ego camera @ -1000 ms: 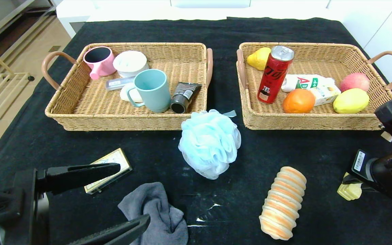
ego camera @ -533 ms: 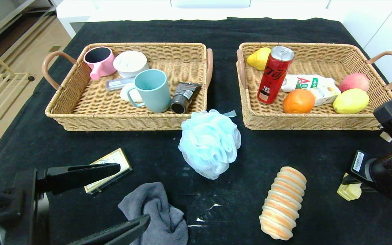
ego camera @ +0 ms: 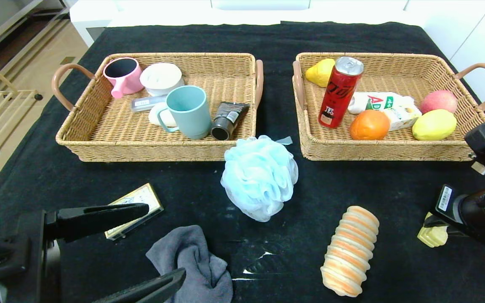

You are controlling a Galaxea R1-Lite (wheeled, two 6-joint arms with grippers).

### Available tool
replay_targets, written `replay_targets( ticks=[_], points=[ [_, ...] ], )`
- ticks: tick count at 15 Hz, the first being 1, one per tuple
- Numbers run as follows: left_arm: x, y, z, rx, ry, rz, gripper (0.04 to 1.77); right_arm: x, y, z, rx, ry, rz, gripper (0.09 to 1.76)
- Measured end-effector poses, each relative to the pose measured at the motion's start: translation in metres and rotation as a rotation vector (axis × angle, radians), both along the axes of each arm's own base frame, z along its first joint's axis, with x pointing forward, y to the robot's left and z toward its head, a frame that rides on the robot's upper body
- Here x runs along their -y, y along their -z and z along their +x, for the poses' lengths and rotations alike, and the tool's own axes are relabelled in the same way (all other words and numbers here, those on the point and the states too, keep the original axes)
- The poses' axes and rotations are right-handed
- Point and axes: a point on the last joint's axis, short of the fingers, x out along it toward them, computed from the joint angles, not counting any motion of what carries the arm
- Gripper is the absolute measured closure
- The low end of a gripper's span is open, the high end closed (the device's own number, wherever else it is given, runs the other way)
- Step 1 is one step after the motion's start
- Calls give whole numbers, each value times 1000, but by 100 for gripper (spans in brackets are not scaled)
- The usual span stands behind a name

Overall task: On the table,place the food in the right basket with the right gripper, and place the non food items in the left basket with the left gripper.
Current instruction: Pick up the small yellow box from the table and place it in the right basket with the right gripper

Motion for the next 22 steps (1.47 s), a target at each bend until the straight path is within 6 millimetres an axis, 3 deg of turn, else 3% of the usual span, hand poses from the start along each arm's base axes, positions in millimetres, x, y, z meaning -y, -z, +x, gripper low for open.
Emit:
replay_targets(
  ticks=[7, 12, 16, 22],
  points=[
    [1, 1, 1, -3, 0, 3, 9, -1, -31, -25, 129, -106, -20, 152],
    [1, 1, 1, -3, 1, 3, 9, -3, -59, -28, 249, -197, -63, 152],
    [1, 0, 1, -3, 2, 2, 9, -7, -85, -17, 345, -241, -93, 152],
    [1, 1, 0, -2, 5, 4, 9, -16, -109, 21, 427, -255, -121, 152]
  ],
)
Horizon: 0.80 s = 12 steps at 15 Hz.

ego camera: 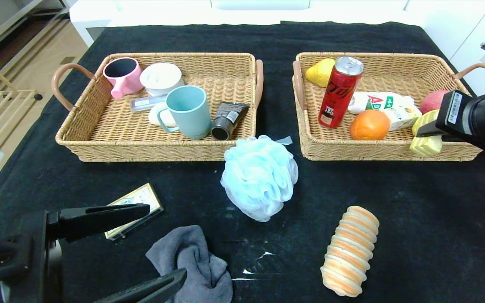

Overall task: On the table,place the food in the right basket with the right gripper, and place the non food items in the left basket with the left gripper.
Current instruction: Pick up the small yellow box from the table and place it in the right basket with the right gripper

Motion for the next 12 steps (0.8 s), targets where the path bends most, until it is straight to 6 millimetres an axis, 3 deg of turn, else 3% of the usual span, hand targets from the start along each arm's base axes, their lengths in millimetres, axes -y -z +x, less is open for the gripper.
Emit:
replay_targets(
  ticks=[6, 12],
  points=[
    [0, 0, 0, 3, -1, -2, 9, 8, -13, 36, 95, 40, -15, 152],
    [0, 0, 0, 3, -1, -2, 9, 13, -11, 64, 204, 85, -34, 152]
  ],
)
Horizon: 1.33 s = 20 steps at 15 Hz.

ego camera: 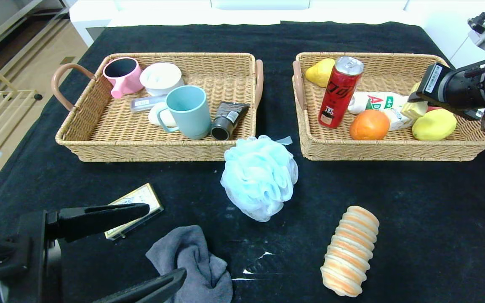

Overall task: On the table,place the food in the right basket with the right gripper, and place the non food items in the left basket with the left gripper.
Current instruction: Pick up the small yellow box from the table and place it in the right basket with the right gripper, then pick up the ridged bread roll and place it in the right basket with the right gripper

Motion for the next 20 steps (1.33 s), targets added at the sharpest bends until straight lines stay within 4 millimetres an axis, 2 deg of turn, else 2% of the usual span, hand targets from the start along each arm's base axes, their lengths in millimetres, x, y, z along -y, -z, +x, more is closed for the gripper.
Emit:
replay_targets(
  ticks=[3, 7, 9, 12, 16, 20],
  points=[
    [0, 0, 0, 2, -1, -2, 9, 1, 6, 11, 26, 55, -18, 152],
    [0, 0, 0, 2, -1, -1, 9, 0, 12, 14, 11, 59, -22, 152],
    [0, 0, 0, 3, -1, 1, 9, 1, 14, 14, 3, 60, -24, 121],
    [0, 0, 0, 3, -1, 2, 9, 1, 20, 12, -19, 59, -28, 87],
    [0, 1, 0, 3, -1, 2, 9, 0, 21, 8, -26, 53, -30, 57],
    [0, 1, 0, 1, -1, 4, 9, -2, 18, 0, -22, 31, -47, 40]
  ],
)
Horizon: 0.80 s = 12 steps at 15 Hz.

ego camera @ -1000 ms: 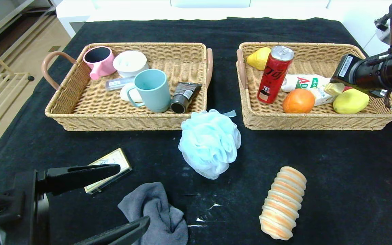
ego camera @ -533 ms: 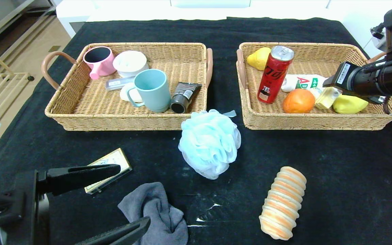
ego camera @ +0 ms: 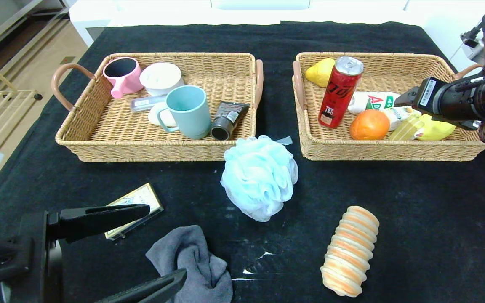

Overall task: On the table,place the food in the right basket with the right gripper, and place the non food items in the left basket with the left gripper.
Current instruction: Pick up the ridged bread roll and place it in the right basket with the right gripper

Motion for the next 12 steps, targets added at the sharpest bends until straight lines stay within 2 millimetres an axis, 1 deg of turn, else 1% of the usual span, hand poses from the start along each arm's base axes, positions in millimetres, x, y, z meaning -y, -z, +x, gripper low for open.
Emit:
replay_targets(
  ticks=[3, 6, 8, 9, 10, 12],
  points=[
    [0, 0, 0, 0, 0, 0, 9, -7, 2, -16, -19, -39, -16, 32],
    [0, 0, 0, -1, 0, 1, 9, -18, 8, -46, -68, -101, -35, 26],
    [0, 0, 0, -2, 0, 2, 9, -24, 16, -72, -167, -142, -38, 23],
    [0, 0, 0, -2, 0, 2, 9, -27, 18, -82, -199, -144, -6, 22],
    [0, 1, 0, -4, 0, 3, 9, -30, 19, -90, -230, -142, 20, 21],
    [1, 2, 1, -8, 0, 7, 9, -35, 23, -100, -281, -152, 40, 20]
  ],
)
